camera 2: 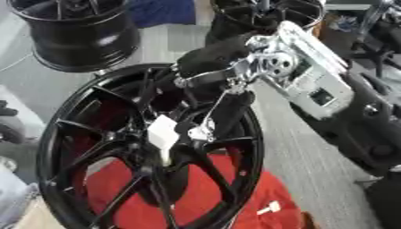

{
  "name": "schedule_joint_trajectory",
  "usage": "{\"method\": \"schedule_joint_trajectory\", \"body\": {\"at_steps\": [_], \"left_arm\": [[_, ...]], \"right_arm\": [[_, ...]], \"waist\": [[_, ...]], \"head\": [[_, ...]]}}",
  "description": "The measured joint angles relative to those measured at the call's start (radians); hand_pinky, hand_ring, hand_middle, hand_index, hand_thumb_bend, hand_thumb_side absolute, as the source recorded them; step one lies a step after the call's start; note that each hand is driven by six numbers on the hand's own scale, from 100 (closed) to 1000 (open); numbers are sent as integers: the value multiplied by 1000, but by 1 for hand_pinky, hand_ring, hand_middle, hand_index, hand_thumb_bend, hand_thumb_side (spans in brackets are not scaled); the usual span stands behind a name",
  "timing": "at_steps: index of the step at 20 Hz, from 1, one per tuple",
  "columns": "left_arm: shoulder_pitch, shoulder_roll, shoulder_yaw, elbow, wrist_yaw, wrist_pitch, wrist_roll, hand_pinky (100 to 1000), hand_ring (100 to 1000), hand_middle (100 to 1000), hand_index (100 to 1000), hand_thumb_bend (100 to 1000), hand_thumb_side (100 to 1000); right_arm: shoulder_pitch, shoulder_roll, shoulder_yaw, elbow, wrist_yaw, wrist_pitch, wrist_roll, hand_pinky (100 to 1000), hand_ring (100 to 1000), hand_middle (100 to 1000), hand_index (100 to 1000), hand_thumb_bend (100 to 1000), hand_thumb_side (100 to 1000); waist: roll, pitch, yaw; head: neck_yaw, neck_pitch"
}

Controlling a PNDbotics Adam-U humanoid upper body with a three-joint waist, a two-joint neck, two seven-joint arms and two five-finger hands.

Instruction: Pull the pin out of the wheel hub.

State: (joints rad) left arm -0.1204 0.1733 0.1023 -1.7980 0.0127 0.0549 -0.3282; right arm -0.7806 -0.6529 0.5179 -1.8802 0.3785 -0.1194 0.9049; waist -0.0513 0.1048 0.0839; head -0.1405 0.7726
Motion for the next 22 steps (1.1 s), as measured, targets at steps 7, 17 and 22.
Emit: {"method": "schedule_joint_trajectory", "body": {"at_steps": [7,17,22], "left_arm": [[-4,0,0,0,0,-1,-5,555,528,701,834,100,816],[-5,-7,-1,0,0,1,-11,555,528,701,835,100,817],[-6,-7,-1,0,0,1,-12,556,528,702,835,100,819]], "right_arm": [[-2,26,25,74,56,-34,2,658,536,904,981,100,473],[-2,61,43,160,113,-71,3,657,536,894,974,100,499],[-1,71,49,185,129,-84,1,660,537,888,969,100,499]], "waist": [[-4,3,9],[-5,6,14],[-5,7,14]], "head": [[-5,0],[-10,0],[-10,0]]}}
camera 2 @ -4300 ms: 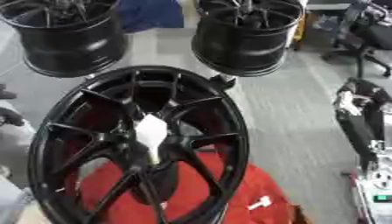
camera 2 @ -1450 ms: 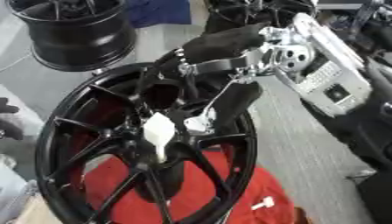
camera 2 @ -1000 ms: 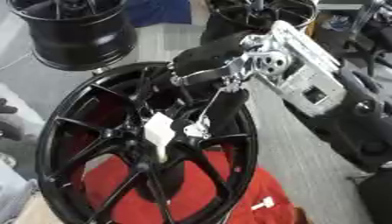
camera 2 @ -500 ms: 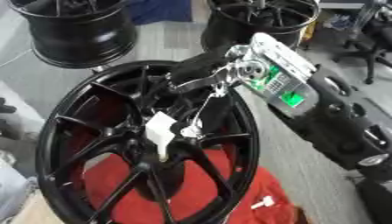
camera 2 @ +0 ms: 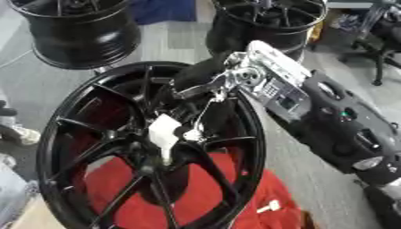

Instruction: Pull the pin out of the wheel hub.

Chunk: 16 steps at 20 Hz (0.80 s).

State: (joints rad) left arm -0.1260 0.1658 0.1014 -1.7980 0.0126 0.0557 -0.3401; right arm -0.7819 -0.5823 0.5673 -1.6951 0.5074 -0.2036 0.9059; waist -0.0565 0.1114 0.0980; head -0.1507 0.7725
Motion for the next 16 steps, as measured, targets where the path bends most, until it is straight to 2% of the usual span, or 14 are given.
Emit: {"method": "schedule_joint_trajectory", "body": {"at_steps": [16], "left_arm": [[0,0,0,0,0,-2,-2,557,529,702,835,100,821]], "right_arm": [[9,21,9,46,45,-15,-1,650,527,866,952,100,483]], "waist": [[1,1,0]], "head": [[-3,0]]}}
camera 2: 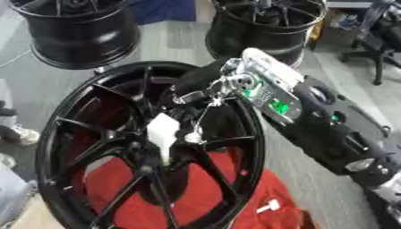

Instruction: Pull the pin out of the wheel hub.

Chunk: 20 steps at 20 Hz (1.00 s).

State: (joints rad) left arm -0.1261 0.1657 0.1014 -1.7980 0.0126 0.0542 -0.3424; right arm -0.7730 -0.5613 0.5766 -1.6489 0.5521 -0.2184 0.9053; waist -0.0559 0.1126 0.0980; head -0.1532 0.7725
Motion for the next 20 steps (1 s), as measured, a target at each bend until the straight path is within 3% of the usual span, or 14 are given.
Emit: {"method": "schedule_joint_trajectory", "body": {"at_steps": [20], "left_arm": [[0,0,0,0,0,3,-4,559,529,701,837,100,823]], "right_arm": [[0,2,23,-96,-93,45,3,622,502,803,898,100,417]], "waist": [[-1,1,1]], "head": [[-1,0]]}}
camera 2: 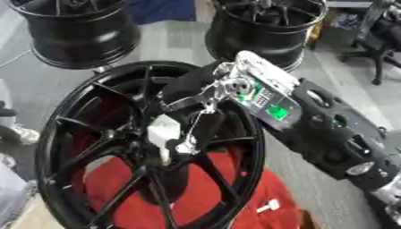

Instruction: Pull the pin out of the wheel hub.

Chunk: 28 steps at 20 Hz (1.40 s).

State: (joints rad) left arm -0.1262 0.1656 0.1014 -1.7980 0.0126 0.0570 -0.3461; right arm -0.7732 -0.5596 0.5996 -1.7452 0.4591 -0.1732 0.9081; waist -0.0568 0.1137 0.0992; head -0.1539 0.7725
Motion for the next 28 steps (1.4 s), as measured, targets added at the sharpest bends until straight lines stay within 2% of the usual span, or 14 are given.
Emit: {"method": "schedule_joint_trajectory", "body": {"at_steps": [9,22,28], "left_arm": [[-3,0,0,0,0,-1,-1,560,529,701,837,100,824],[-5,0,0,0,0,-2,-3,561,529,702,837,100,825],[-5,0,0,0,0,-3,-4,562,529,702,838,100,827]], "right_arm": [[18,-10,5,-15,1,2,1,628,506,792,887,100,331],[19,-10,4,4,54,-14,0,648,525,827,922,100,315],[19,-10,4,11,68,-17,0,671,572,838,931,100,225]], "waist": [[-1,0,4],[-3,0,5],[-3,0,4]], "head": [[0,0],[0,0],[0,0]]}}
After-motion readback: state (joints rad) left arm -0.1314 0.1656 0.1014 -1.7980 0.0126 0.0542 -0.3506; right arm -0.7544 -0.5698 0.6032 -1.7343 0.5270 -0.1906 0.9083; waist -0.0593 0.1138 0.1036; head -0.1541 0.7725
